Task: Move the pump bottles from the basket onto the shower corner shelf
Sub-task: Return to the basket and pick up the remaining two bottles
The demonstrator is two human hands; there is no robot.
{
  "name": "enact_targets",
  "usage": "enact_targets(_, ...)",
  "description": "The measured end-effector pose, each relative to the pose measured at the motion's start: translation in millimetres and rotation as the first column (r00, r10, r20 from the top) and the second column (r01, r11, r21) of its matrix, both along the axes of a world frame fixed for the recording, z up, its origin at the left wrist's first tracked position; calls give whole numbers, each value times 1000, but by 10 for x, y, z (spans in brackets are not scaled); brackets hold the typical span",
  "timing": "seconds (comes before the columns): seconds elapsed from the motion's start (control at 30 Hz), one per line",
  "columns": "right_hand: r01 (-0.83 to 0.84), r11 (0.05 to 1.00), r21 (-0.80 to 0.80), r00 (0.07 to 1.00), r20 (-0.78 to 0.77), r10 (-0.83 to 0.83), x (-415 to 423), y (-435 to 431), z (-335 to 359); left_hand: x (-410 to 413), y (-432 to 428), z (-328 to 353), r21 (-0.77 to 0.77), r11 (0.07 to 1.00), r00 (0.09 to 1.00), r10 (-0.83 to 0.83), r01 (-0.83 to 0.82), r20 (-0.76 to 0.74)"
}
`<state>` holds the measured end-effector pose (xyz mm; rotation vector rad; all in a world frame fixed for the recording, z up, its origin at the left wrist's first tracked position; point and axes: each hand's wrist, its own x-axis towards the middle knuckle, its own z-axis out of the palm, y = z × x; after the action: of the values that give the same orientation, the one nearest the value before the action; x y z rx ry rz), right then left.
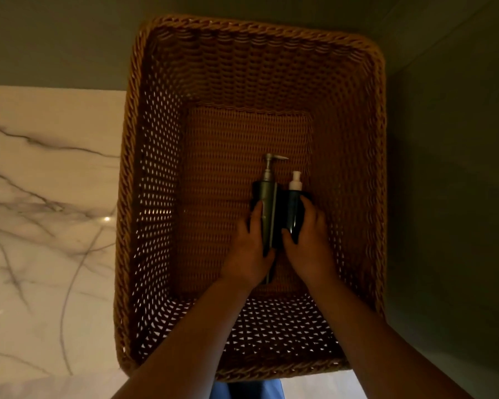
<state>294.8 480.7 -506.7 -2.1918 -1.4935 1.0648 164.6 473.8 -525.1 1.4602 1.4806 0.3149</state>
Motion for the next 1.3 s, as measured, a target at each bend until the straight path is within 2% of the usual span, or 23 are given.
enact_targets(0.27, 130, 991, 11, 987, -98, -128, -48, 61, -115, 9, -18, -80, -52, 995, 997, 81, -80, 18)
enact_targets(0.43, 139, 990, -33, 981, -132, -142, -100, 45, -168, -70, -12, -74, -46, 994, 993, 95, -98, -70)
enact_targets(0.63, 157, 986, -61, 971, -170, -165, -86, 60, -142, -103, 58, -111, -165, 976, 985, 121, -140, -119)
enact_targets(0.83, 215, 969, -120, 933, -269, -240, -111, -2, 33, -182, 72, -27, -309, 923, 970, 244, -231, 4)
enact_targets(1.03, 149, 986, -74, 936, -312, -165, -215, -72, 586, -410, -34, 510, -368, 889, 950, 309, -274, 37)
enact_targets(1.2, 77, 996, 41, 930, -362, -57, -415, 1, 1445, -683, -42, 1288, -300, 912, 944, 319, -280, 88)
enact_targets(1.3, 29, 991, 127, 917, -397, 24, -569, 43, 2005, -832, -84, 1822, -207, 932, 931, 332, -298, 155)
